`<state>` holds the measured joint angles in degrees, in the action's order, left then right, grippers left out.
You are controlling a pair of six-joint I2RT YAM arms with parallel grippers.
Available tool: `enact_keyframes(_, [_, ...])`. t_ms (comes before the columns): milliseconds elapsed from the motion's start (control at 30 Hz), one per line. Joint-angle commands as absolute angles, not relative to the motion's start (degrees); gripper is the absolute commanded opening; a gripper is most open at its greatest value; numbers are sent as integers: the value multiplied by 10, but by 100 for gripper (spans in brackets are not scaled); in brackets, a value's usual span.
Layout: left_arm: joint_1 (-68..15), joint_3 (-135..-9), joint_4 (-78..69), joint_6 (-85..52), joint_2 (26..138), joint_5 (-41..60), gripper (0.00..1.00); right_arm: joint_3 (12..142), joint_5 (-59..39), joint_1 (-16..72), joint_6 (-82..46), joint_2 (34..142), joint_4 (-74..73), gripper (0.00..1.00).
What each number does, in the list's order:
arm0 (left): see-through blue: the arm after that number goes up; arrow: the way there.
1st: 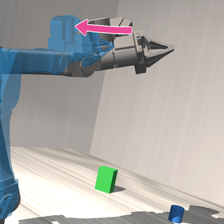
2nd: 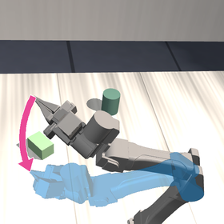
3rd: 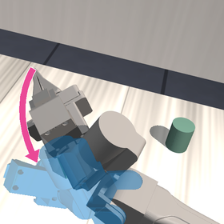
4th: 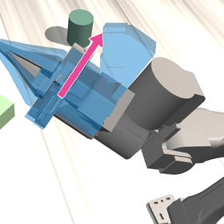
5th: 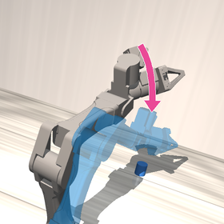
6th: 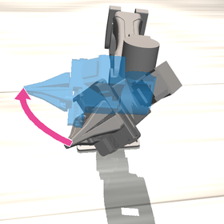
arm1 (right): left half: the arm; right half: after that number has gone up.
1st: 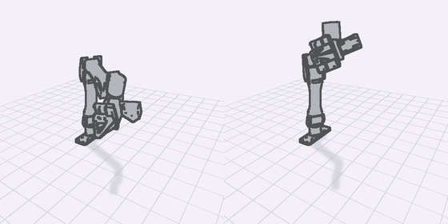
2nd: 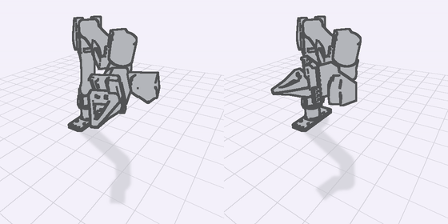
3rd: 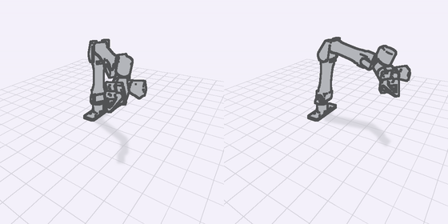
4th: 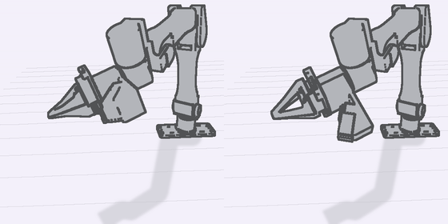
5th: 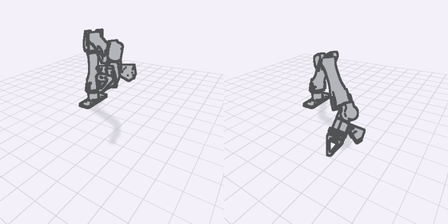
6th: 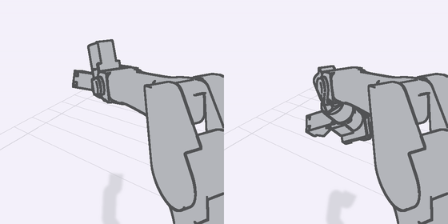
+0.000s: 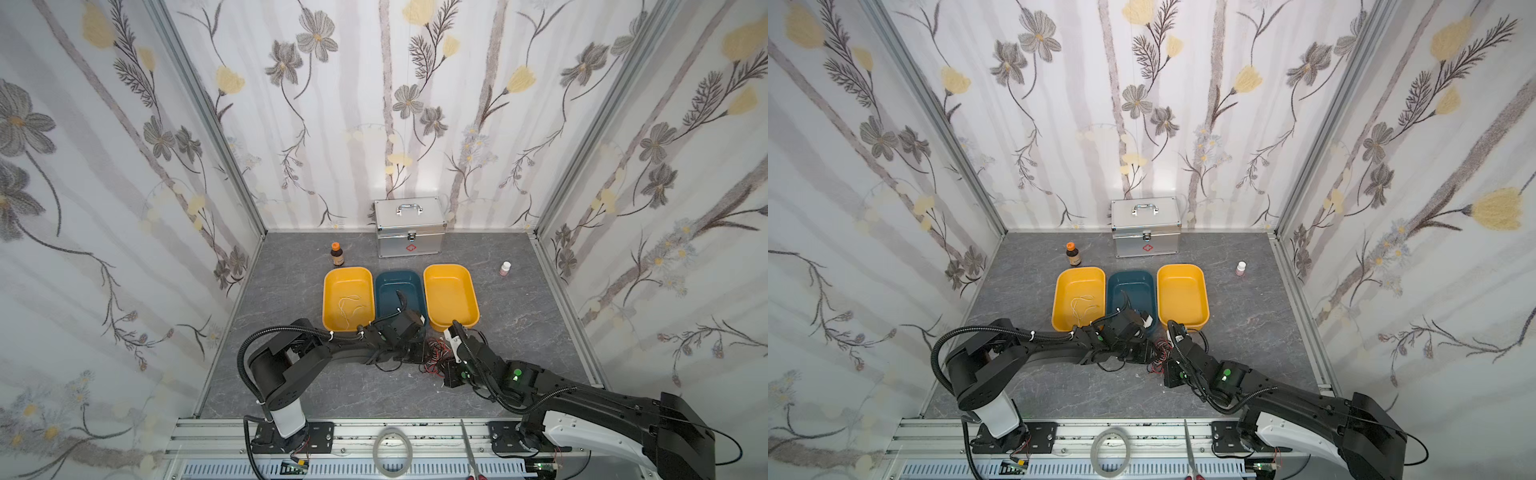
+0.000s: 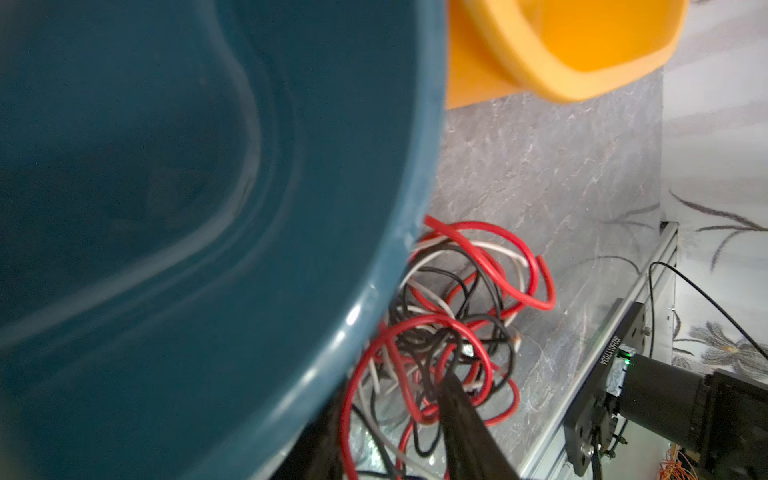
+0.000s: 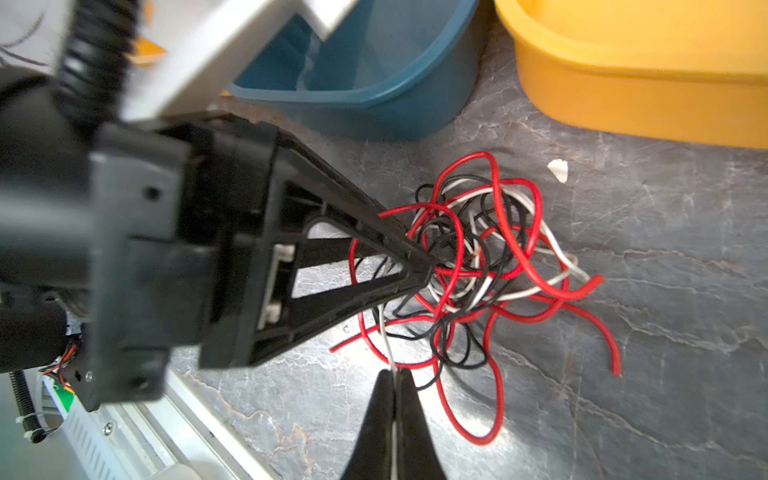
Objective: Untangle the cables
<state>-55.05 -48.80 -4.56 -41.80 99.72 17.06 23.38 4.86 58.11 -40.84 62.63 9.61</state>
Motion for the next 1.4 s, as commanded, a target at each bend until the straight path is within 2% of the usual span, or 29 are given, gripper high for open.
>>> enact_keyframes(0, [-550,-497,-20,-418,1006,144,28,231,72,580,-418,602,106,2])
enact_keyframes(200, [-550,-503,3,-417,1006,137,20,235,95,577,-422,545,137,1])
enact_keyframes(700, [-548,-469,30,-439,937,97,16,238,164,534,-433,426,206,0])
enact_keyframes(1000, [-546,-439,55,-446,873,56,14,230,180,485,-446,416,239,0])
enact_keyframes(1233, [-542,-416,28,-452,838,57,14,203,125,482,-436,455,200,1])
enact_keyframes(1300, [-542,-416,16,-445,837,72,16,198,104,482,-433,473,184,1])
enact_keyframes(1367, [-541,-420,0,-435,843,99,23,196,93,482,-433,487,171,1])
